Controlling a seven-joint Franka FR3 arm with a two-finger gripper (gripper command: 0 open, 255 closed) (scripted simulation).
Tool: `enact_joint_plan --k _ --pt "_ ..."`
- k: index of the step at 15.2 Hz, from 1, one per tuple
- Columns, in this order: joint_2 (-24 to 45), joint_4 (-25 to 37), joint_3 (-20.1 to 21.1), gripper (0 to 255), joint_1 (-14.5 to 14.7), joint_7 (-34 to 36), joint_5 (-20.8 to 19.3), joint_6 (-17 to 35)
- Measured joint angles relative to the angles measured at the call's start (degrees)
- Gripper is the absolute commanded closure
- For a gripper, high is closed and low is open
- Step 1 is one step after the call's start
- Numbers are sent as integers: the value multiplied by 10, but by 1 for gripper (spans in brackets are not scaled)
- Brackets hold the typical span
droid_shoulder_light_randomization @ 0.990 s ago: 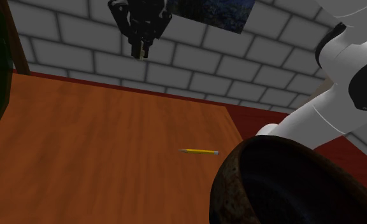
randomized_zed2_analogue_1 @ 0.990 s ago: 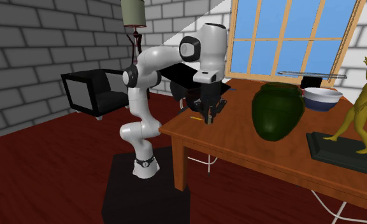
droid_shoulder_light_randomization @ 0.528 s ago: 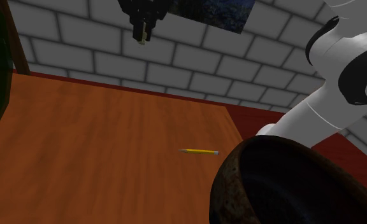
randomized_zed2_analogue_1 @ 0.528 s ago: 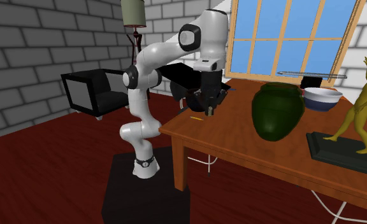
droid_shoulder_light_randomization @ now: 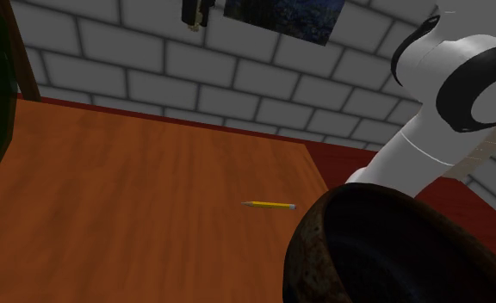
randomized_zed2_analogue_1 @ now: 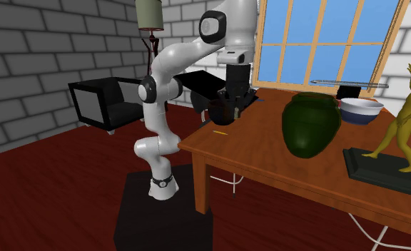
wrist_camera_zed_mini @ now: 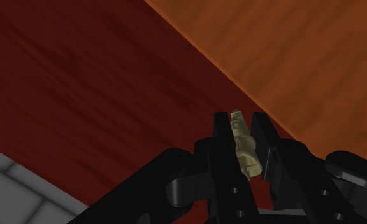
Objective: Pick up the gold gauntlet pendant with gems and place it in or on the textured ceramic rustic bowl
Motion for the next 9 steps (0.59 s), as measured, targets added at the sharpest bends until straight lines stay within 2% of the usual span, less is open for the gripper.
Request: enact_joint_plan --k 5,9 --pt "47 94 21 255 17 26 -28 -55" --pt "-31 16 13 255 13 38 22 -41"
